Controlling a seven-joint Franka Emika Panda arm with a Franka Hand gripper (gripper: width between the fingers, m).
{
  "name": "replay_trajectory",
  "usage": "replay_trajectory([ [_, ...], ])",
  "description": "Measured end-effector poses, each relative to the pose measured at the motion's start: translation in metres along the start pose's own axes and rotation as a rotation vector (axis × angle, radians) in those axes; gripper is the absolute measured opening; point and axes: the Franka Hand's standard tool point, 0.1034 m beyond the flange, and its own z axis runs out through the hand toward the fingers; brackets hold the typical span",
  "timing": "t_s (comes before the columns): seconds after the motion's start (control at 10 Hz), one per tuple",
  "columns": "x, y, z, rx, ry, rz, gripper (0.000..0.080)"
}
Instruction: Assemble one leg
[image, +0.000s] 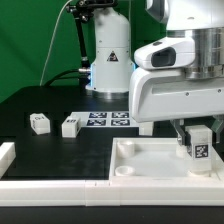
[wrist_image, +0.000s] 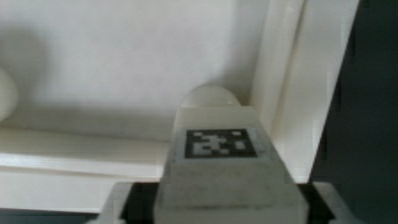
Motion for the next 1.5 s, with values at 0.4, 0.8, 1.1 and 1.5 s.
replay_trajectory([
  [0.4,-0.0010,-0.0012,0.0010,0.028,-0.007,0.435,0.0290],
  [0.8,-0.0010,-0.0010,0.0024,0.051,0.006,0.935,0.0290],
  [1.1,-0.0012,-0.0006,0.0026,0.056,-0.002,1.206,0.0290],
  [1.5,-0.0013,-0.0027,0.0030,0.060,-0.010,1.354,0.0423],
])
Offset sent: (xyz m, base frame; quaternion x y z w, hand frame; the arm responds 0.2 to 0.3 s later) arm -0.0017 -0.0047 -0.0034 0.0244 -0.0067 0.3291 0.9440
